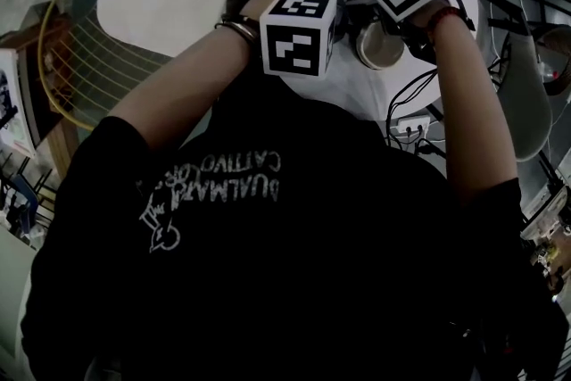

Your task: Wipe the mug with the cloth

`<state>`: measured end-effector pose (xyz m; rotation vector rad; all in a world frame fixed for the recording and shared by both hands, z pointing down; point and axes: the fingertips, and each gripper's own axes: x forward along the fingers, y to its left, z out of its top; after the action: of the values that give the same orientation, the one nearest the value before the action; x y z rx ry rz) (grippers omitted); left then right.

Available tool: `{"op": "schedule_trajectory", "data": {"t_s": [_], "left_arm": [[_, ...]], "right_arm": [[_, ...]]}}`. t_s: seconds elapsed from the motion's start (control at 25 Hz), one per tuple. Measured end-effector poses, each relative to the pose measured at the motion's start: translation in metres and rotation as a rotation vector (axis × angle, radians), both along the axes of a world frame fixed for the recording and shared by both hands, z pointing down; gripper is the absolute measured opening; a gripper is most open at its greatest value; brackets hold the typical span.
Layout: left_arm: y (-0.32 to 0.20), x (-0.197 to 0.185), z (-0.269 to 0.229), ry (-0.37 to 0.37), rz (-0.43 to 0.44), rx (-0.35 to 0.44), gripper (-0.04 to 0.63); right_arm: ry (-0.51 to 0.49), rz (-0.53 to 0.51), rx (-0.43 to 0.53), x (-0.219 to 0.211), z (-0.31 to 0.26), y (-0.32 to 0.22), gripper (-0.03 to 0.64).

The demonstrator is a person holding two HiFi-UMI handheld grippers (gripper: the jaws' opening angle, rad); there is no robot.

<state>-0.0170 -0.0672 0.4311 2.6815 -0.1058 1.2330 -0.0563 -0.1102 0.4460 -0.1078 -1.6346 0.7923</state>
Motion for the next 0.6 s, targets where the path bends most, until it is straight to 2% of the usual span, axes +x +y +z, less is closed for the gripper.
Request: {"op": "schedule_trajectory", "data": {"t_s": [0.24,0.6], "left_arm": [[-0.002,-0.004,0.004,-0.004,-0.023,0.004,0.060],[0.002,-0.001,0.010,-0.016,-0.033,0.000,0.063]], "right_arm": [[-0.007,0.003,-0.019,-0.002,0.006,-0.002,0.034],[-0.079,0.129,-0.019,0.008,0.010,-0.014,0.034]]}}
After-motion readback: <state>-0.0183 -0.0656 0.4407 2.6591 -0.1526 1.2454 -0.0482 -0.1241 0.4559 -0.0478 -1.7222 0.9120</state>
